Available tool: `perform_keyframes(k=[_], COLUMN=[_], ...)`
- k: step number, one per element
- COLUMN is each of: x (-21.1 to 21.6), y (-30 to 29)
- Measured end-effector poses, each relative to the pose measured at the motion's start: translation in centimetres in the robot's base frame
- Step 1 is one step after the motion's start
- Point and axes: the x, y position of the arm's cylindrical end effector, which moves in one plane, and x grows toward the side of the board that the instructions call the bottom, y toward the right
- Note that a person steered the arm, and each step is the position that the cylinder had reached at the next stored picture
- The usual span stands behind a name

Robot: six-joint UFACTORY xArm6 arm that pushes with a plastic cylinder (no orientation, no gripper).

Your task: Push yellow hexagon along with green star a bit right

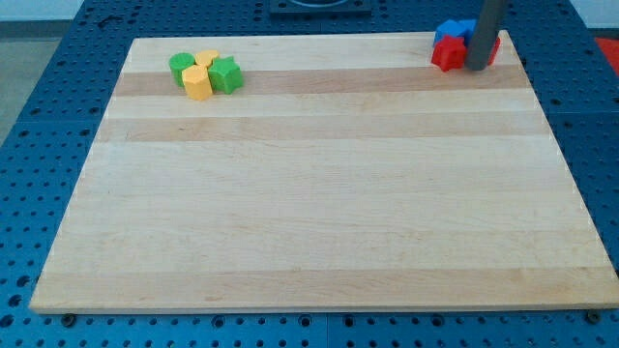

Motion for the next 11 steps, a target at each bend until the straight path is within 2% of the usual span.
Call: perform_keyframes(k=[2, 3, 4, 8, 10, 11], x=[0.7, 4.2, 5.6, 8.3, 8.2, 6.4], y=[-0.2, -2.4, -7.5, -34.6, -46.7, -49.6])
